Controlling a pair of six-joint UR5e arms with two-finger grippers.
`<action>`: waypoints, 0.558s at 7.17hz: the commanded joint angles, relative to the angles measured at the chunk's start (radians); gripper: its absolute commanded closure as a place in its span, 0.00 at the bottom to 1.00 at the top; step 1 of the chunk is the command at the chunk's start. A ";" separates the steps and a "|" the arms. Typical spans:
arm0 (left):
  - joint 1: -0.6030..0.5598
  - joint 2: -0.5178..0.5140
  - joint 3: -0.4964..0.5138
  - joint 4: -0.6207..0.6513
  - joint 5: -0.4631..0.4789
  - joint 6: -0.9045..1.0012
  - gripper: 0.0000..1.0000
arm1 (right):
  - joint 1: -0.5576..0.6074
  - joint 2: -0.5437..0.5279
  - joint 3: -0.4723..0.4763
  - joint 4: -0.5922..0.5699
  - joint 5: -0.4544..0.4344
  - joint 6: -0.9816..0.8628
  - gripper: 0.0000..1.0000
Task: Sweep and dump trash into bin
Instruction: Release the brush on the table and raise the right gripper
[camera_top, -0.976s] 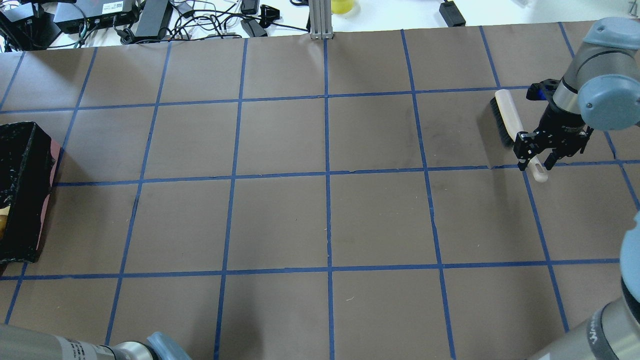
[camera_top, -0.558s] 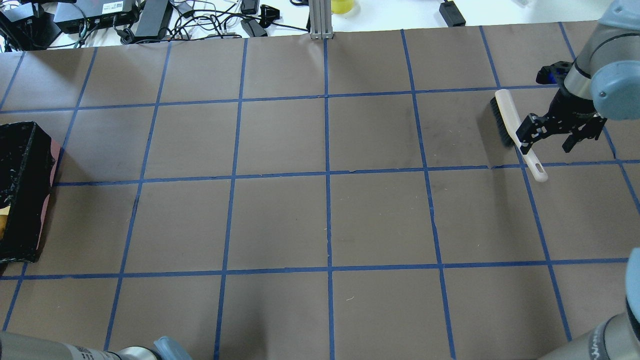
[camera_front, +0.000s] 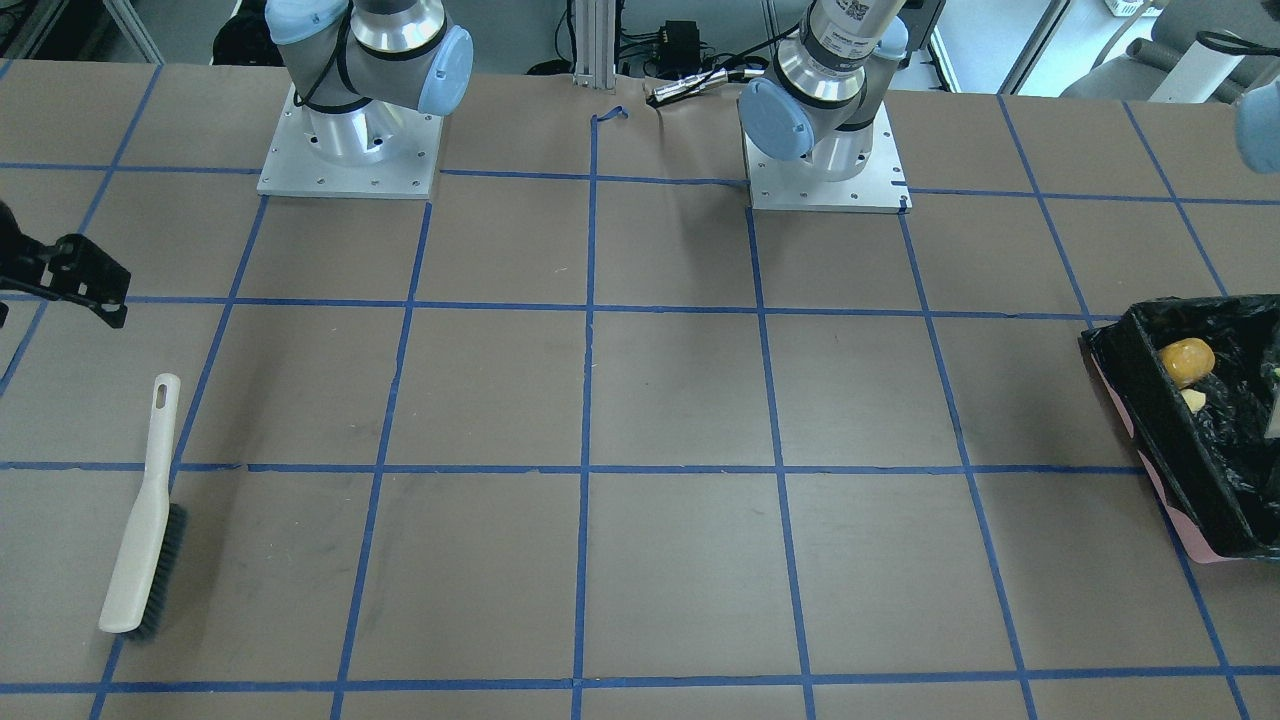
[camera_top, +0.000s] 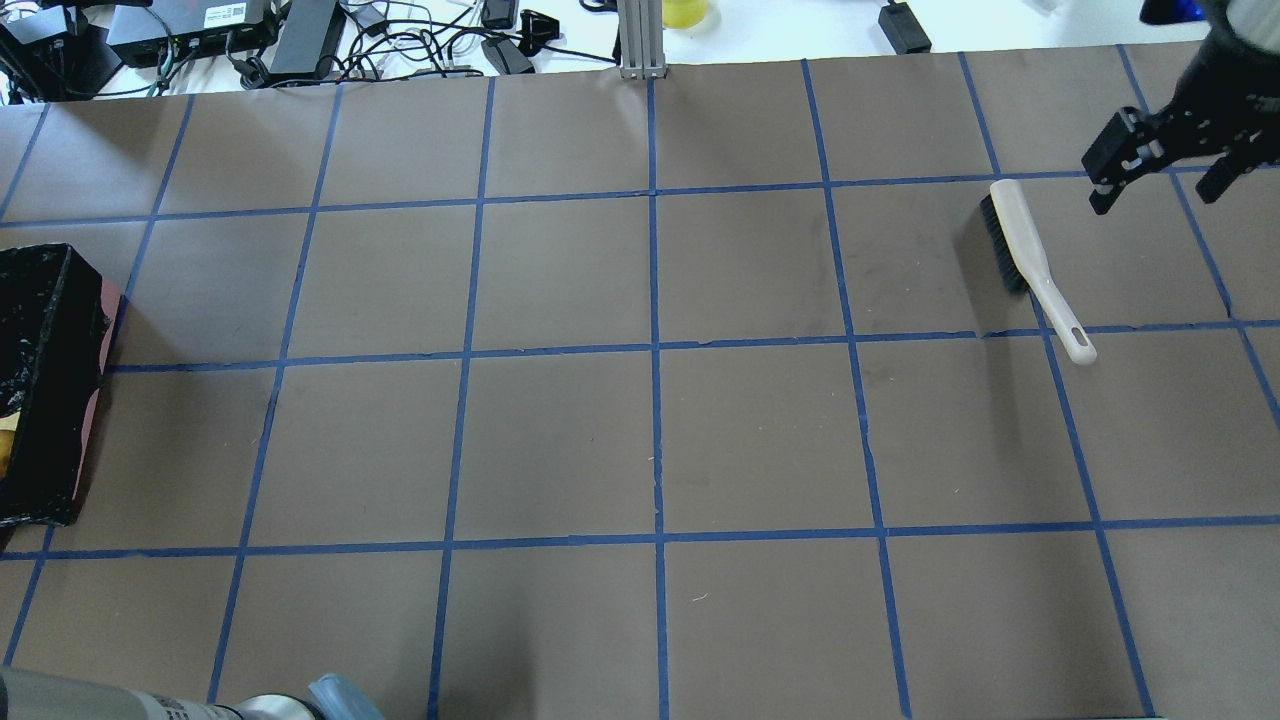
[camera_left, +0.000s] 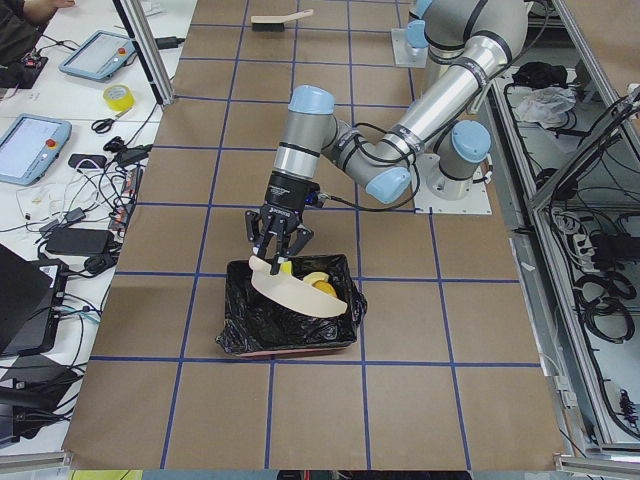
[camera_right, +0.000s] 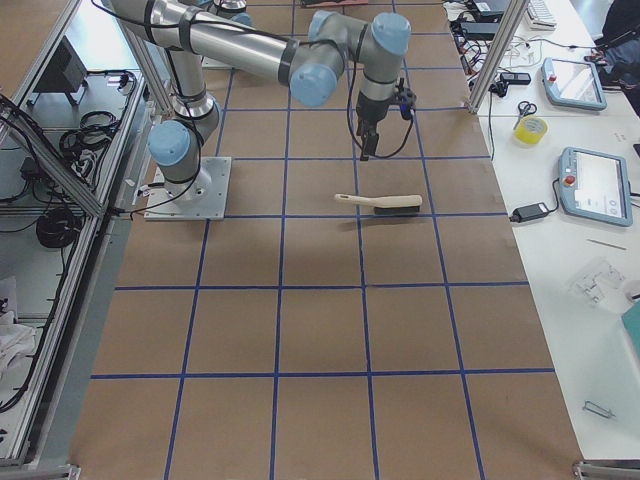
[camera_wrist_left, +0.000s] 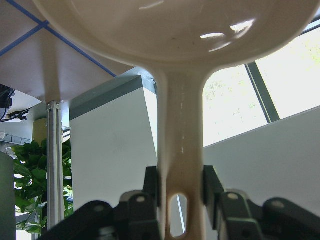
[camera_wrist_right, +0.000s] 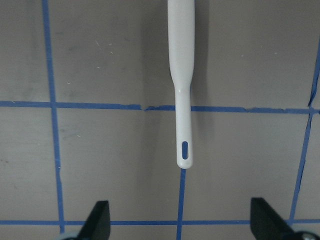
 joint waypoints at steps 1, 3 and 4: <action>0.001 0.000 -0.009 0.010 -0.006 0.037 1.00 | 0.213 -0.043 -0.117 0.144 0.001 0.201 0.00; 0.003 0.003 -0.016 0.010 -0.015 0.052 1.00 | 0.348 -0.057 -0.118 0.143 0.038 0.321 0.00; 0.006 0.002 -0.010 0.001 -0.029 0.054 1.00 | 0.373 -0.051 -0.107 0.128 0.038 0.341 0.00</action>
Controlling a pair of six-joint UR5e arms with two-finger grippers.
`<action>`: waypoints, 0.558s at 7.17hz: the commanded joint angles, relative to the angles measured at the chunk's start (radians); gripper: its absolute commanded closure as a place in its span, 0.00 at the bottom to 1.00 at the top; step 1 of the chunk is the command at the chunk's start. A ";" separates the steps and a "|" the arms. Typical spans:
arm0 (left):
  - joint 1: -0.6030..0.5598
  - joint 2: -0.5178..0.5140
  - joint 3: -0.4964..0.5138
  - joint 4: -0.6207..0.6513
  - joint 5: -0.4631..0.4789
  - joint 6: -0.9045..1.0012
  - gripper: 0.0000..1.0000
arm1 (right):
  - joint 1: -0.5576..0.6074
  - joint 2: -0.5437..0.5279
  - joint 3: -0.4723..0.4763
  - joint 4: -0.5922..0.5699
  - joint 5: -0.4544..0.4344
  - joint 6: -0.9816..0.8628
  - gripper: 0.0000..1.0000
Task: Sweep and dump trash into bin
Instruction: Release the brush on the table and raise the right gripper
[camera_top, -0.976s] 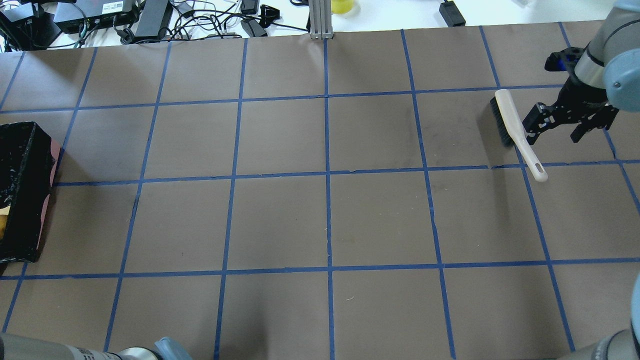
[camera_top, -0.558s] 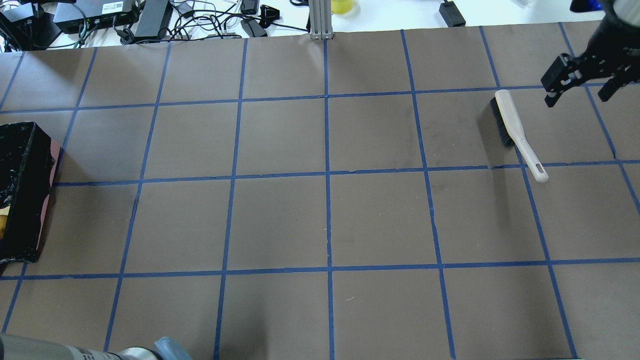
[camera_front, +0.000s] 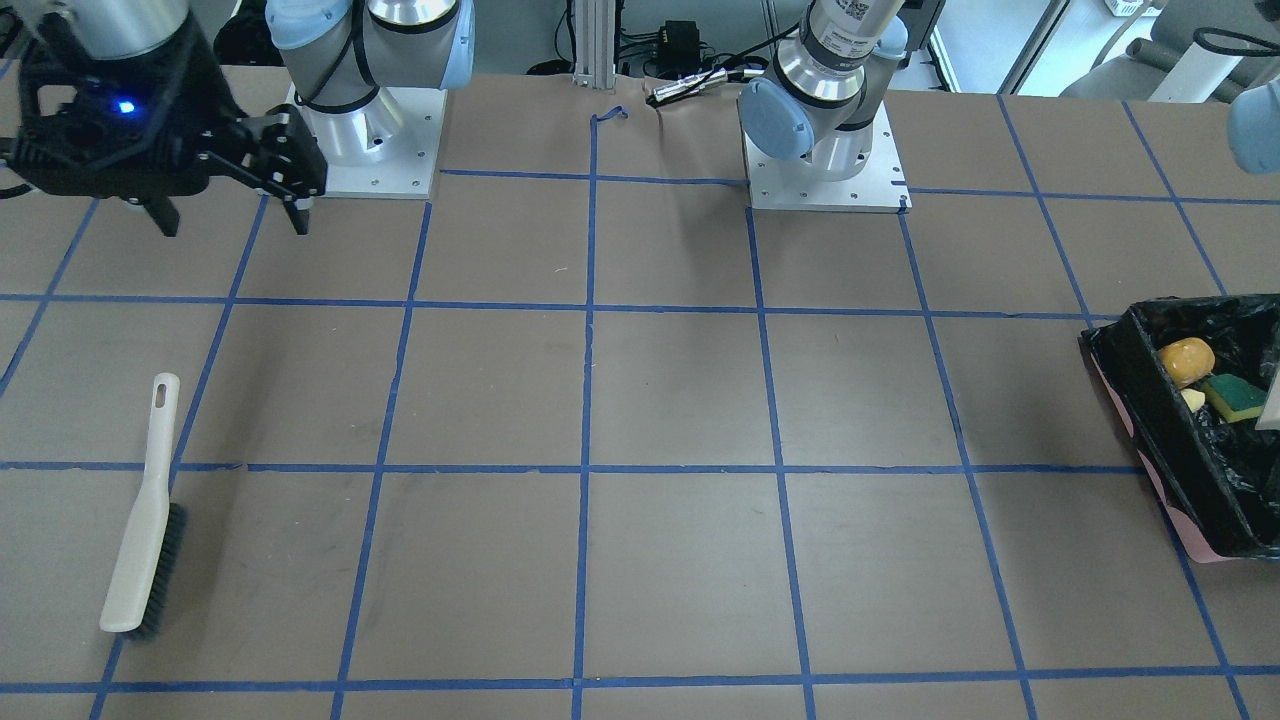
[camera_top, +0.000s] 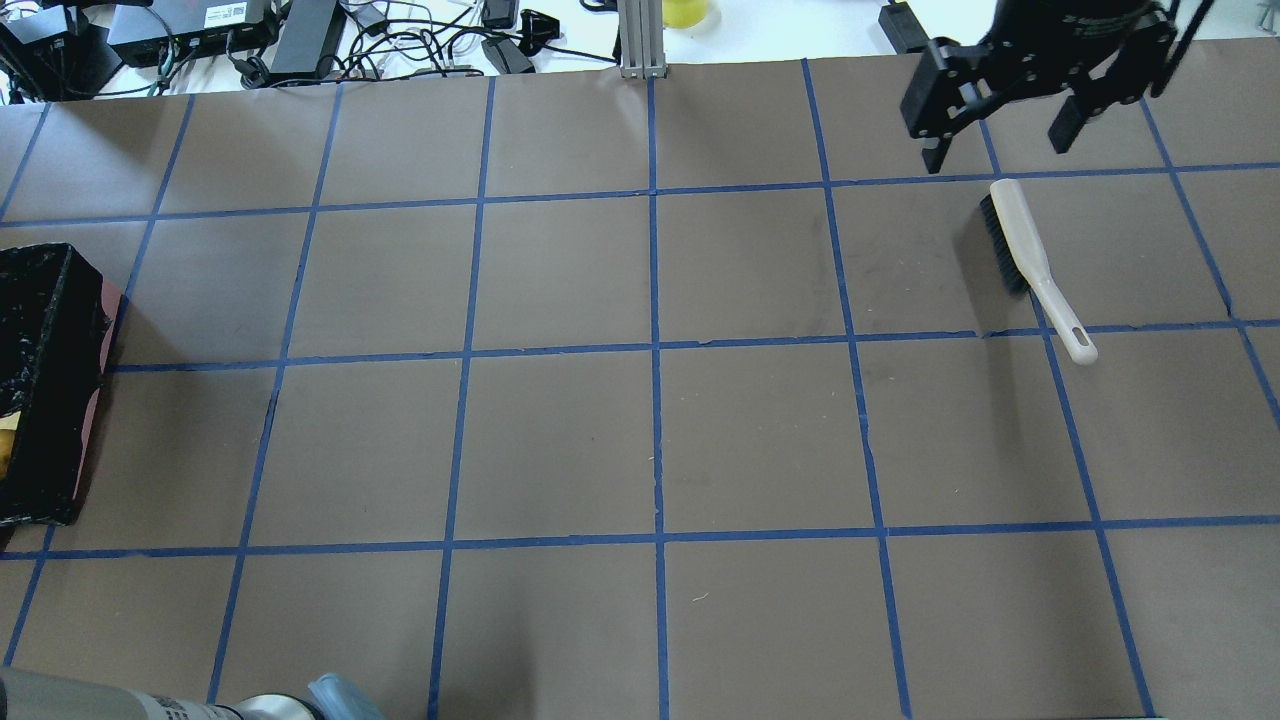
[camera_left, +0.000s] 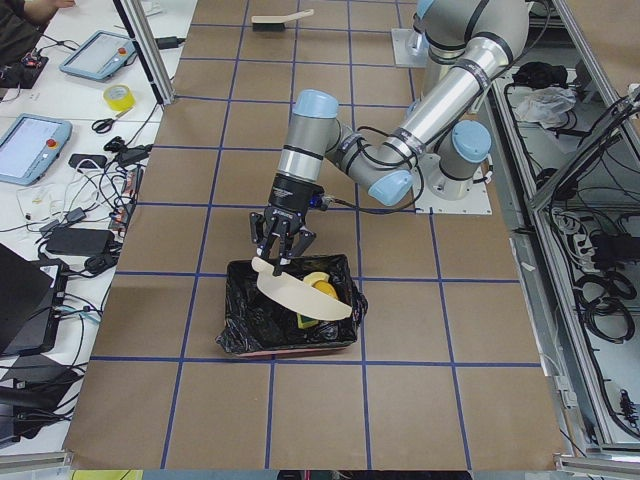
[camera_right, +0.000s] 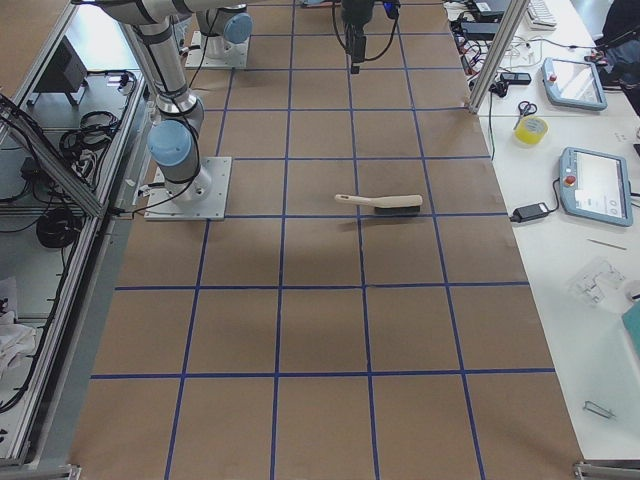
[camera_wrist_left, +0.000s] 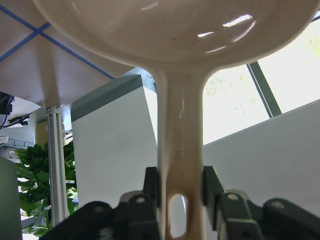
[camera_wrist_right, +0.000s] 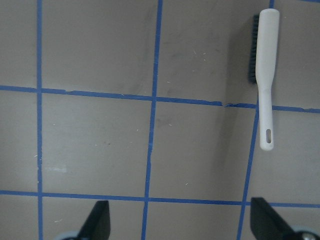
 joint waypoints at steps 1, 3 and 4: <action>0.004 0.000 0.014 -0.036 -0.072 0.011 1.00 | 0.053 0.008 0.010 -0.017 0.013 0.036 0.00; 0.003 -0.017 0.103 -0.184 -0.183 0.008 1.00 | 0.052 0.007 0.036 -0.020 0.019 0.019 0.01; -0.002 -0.040 0.231 -0.397 -0.222 -0.013 1.00 | 0.052 0.010 0.050 -0.079 0.074 0.020 0.01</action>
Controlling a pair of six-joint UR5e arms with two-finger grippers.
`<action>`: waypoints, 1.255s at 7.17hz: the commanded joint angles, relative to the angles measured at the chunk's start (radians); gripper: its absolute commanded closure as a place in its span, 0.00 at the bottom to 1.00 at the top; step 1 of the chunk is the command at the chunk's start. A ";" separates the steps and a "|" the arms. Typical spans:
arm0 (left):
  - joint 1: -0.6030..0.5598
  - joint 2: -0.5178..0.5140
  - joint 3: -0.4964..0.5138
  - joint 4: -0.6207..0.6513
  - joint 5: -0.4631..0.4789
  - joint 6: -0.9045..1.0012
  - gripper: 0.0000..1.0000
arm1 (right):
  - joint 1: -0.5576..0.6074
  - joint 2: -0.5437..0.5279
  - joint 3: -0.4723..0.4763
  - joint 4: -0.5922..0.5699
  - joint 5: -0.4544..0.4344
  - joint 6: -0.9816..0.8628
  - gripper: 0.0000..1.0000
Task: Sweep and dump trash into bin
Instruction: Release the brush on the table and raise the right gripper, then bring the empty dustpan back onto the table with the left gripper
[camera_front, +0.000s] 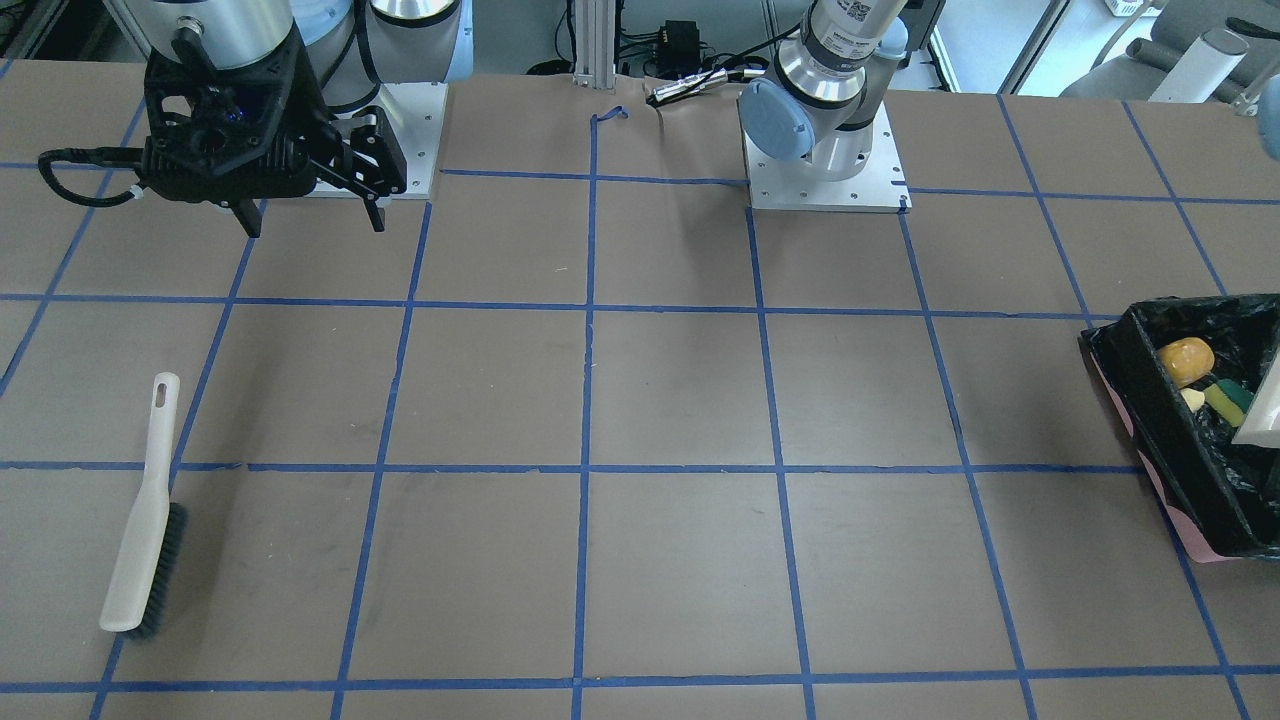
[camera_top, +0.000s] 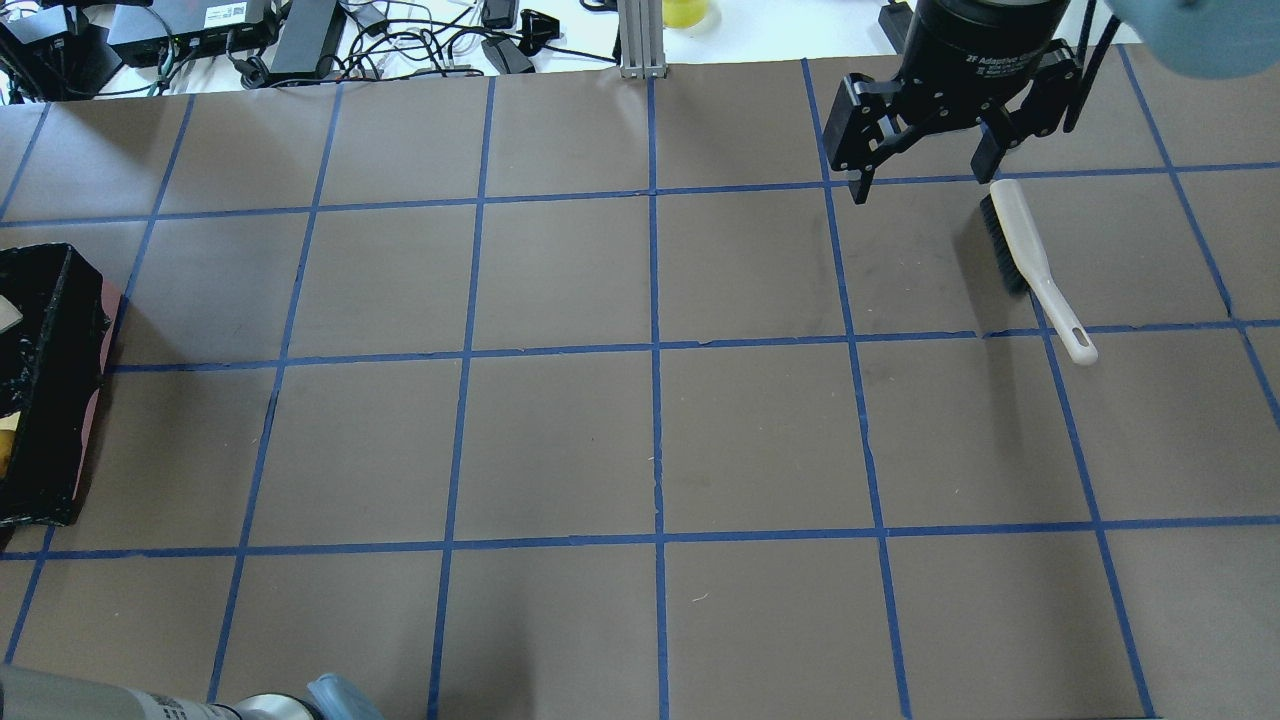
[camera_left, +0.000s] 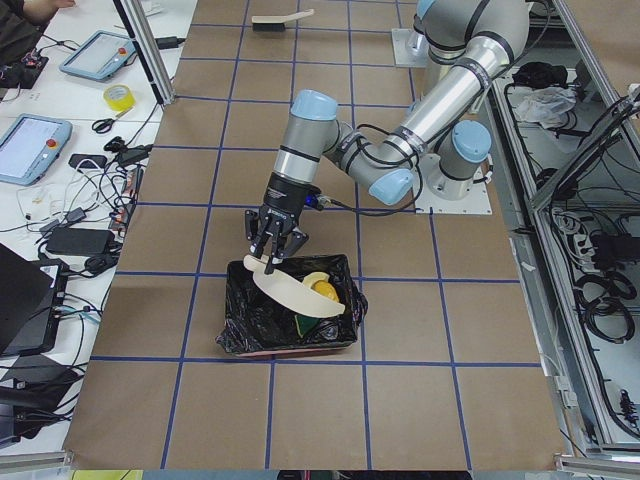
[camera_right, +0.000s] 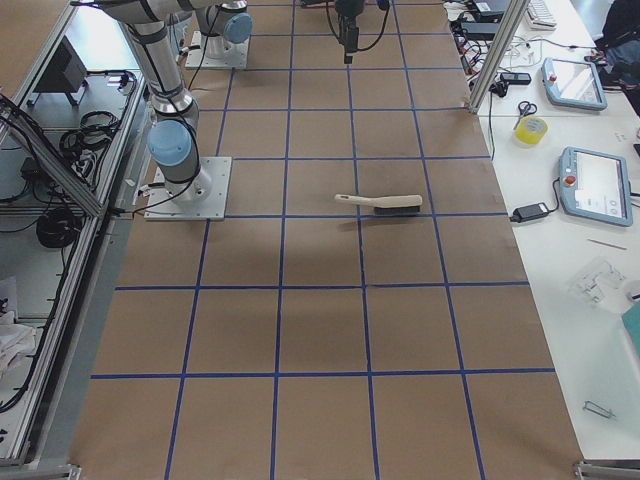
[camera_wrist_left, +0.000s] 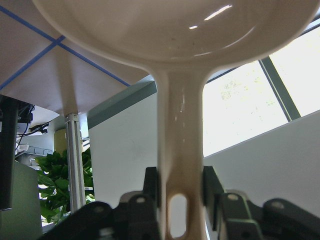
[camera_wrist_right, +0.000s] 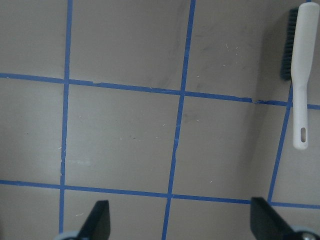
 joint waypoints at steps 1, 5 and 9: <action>-0.011 -0.045 0.263 -0.434 -0.069 -0.140 1.00 | -0.001 0.003 0.028 -0.087 0.083 0.003 0.00; -0.199 -0.122 0.368 -0.694 -0.154 -0.587 1.00 | -0.003 -0.008 0.051 -0.185 0.080 0.009 0.00; -0.350 -0.203 0.313 -0.777 -0.336 -1.034 1.00 | -0.003 -0.008 0.068 -0.185 0.082 0.009 0.00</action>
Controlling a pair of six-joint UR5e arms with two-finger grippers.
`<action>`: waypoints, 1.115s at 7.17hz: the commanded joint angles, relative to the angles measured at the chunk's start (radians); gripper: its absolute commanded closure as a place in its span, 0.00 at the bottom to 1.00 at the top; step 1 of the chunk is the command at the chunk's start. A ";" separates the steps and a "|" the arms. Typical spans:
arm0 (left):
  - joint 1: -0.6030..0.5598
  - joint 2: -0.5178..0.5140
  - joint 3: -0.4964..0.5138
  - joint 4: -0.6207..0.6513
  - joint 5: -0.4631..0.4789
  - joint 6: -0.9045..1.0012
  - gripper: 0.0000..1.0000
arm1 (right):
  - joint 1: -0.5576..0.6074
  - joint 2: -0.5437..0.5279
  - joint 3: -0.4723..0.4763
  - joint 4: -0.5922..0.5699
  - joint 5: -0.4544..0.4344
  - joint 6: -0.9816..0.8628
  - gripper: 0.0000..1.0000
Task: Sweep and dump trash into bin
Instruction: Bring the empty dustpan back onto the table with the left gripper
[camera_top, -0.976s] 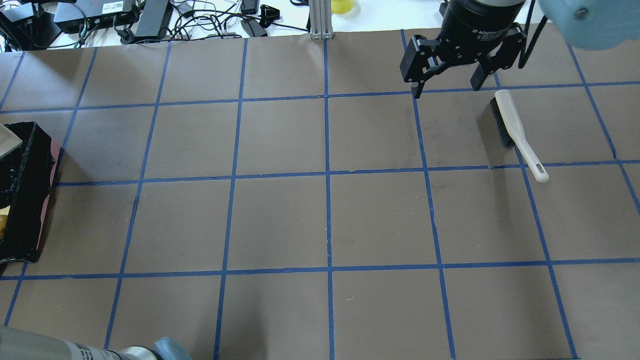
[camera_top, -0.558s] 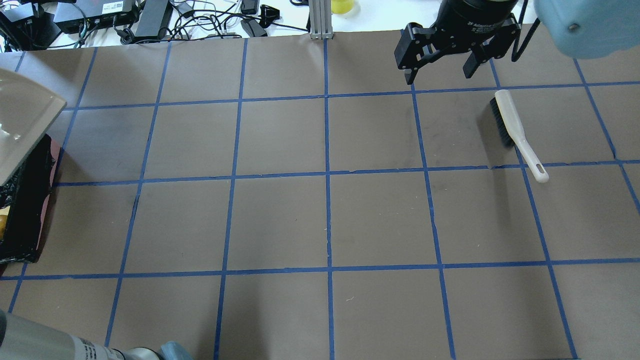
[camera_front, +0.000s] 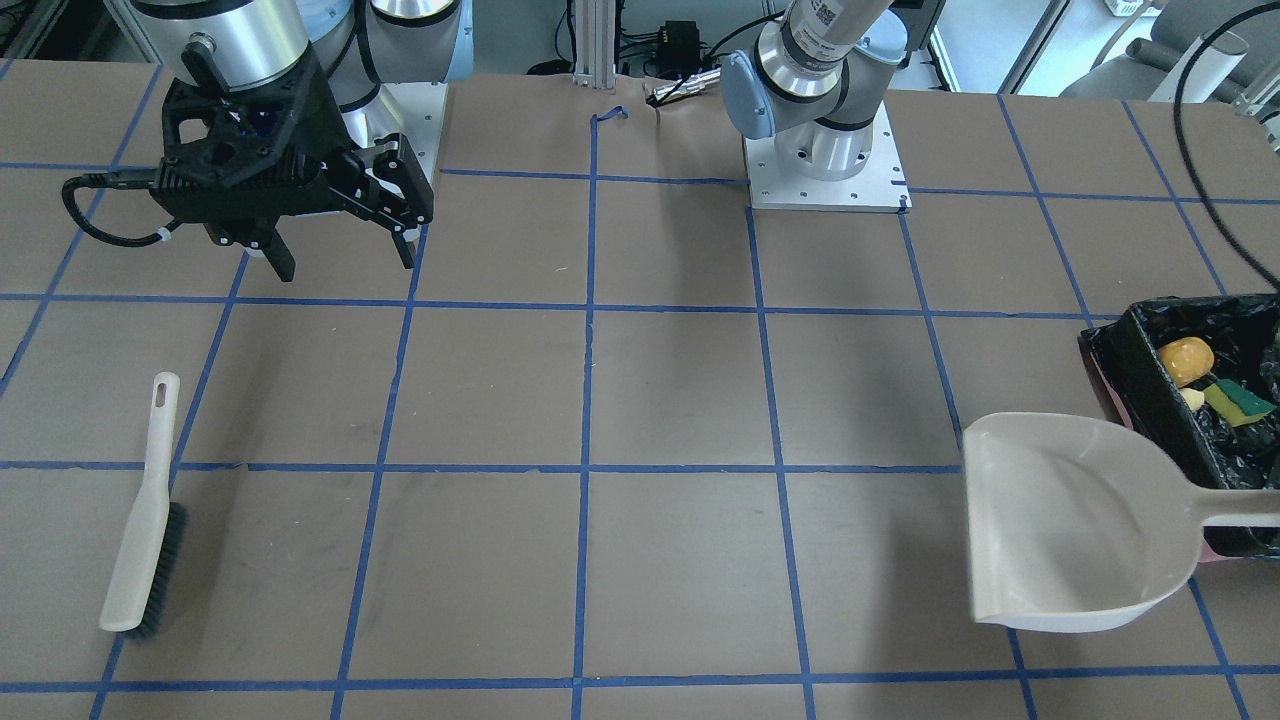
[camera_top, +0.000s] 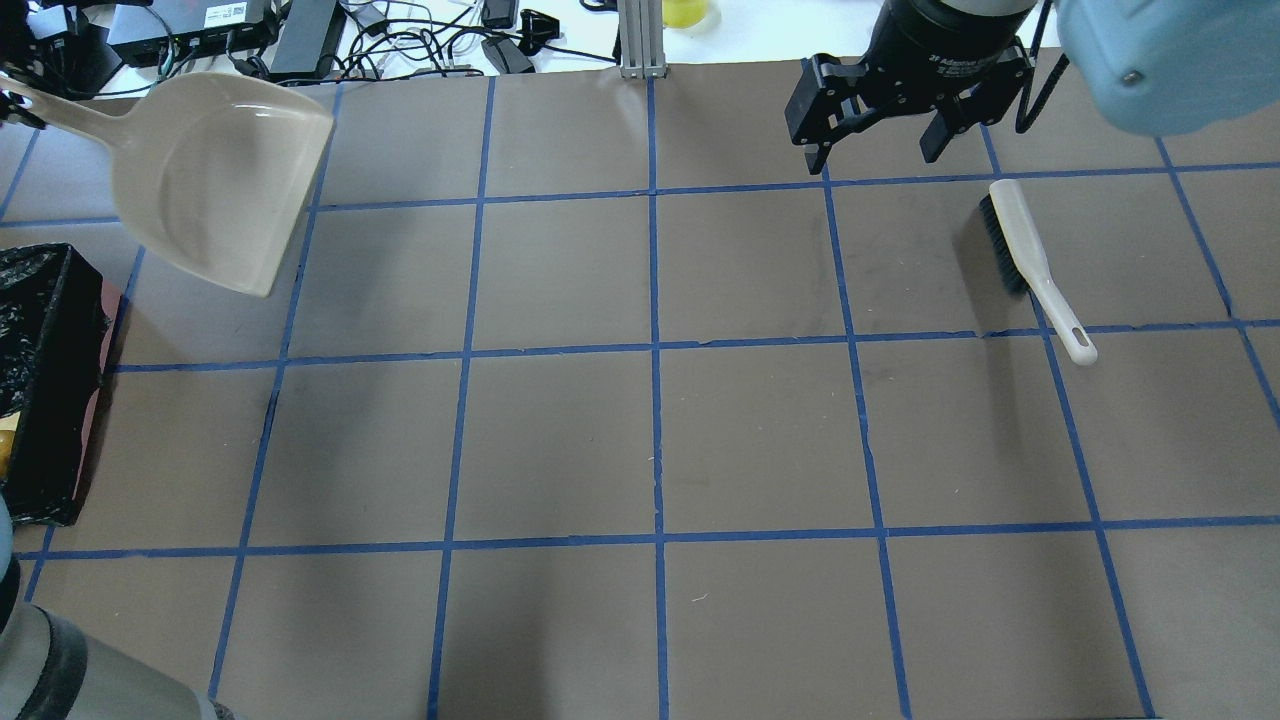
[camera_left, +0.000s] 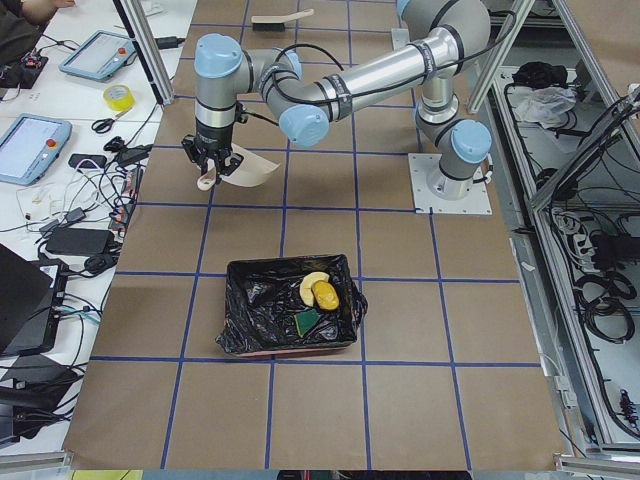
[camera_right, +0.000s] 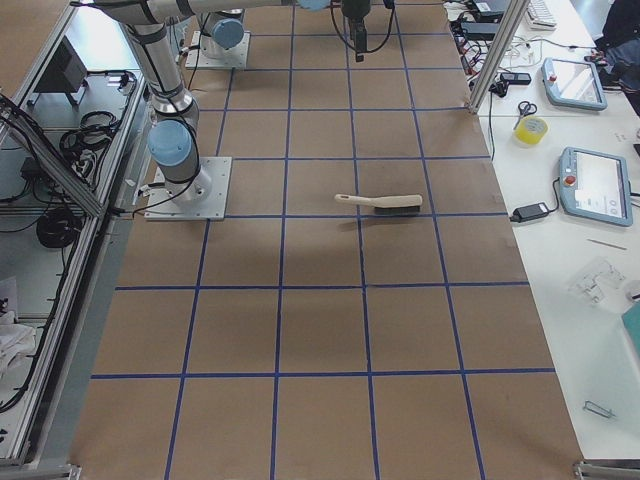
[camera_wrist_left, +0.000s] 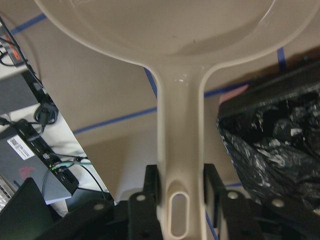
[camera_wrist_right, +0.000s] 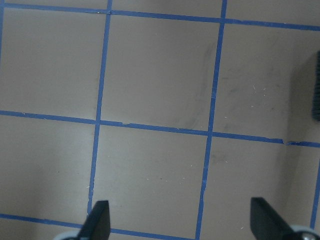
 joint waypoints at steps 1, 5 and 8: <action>-0.064 -0.084 -0.025 -0.015 -0.081 -0.140 1.00 | 0.001 0.000 0.003 0.000 -0.001 0.000 0.00; -0.217 -0.172 -0.038 -0.020 -0.088 -0.436 1.00 | 0.001 -0.002 0.001 0.000 -0.001 -0.002 0.00; -0.204 -0.213 -0.048 -0.029 -0.078 -0.354 1.00 | 0.002 -0.023 0.003 0.012 -0.001 -0.005 0.00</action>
